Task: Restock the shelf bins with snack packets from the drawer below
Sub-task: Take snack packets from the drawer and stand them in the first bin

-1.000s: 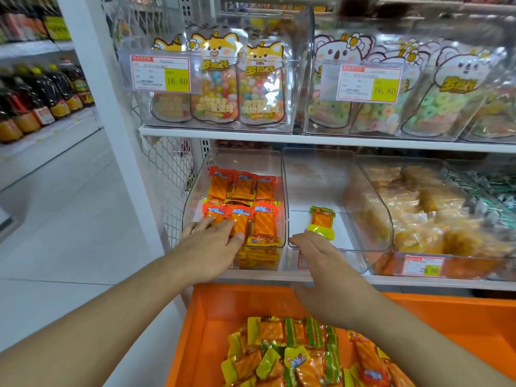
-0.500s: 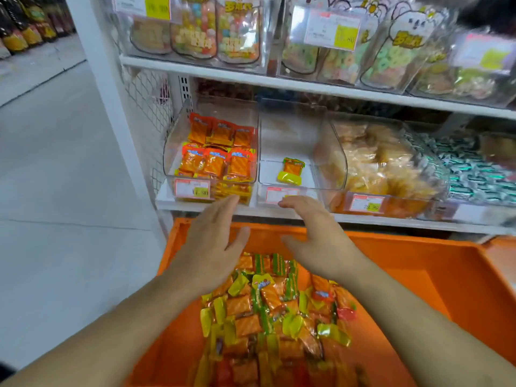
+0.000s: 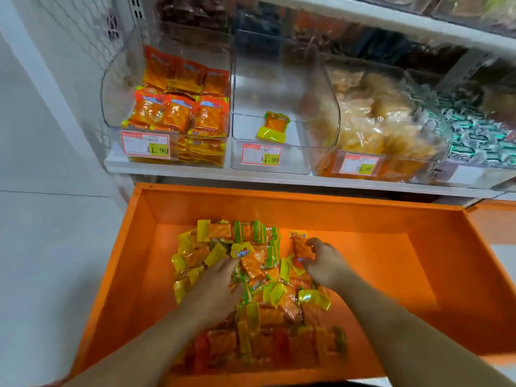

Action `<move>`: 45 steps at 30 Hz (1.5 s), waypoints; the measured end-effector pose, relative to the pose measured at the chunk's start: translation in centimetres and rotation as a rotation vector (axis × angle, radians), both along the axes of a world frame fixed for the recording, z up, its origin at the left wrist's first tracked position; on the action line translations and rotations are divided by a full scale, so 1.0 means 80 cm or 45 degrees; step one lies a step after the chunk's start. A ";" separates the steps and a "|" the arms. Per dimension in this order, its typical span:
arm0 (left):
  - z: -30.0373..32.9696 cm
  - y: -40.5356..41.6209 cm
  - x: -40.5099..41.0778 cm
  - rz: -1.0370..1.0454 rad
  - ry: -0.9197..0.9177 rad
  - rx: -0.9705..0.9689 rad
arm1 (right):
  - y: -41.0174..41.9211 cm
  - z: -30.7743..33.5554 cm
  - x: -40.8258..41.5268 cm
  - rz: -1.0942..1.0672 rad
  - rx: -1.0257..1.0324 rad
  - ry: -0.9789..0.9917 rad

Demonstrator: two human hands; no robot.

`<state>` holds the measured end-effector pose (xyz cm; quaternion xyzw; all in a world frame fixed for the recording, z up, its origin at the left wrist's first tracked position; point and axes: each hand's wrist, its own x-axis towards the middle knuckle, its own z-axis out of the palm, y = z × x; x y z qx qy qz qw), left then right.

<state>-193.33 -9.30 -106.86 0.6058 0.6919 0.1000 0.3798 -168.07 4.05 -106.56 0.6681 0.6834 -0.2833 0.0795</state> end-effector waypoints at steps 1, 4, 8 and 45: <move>-0.007 0.005 0.004 -0.006 -0.008 0.000 | 0.006 -0.022 0.000 -0.049 -0.030 -0.007; -0.029 0.025 0.011 -0.006 -0.016 0.034 | 0.030 -0.086 0.001 -0.205 -0.081 -0.015; -0.059 0.050 0.017 -0.090 -0.046 0.035 | 0.056 -0.141 0.004 -0.354 -0.016 -0.090; -0.090 0.085 0.007 0.941 -0.831 -0.209 | 0.050 -0.177 0.071 -0.557 0.058 -0.223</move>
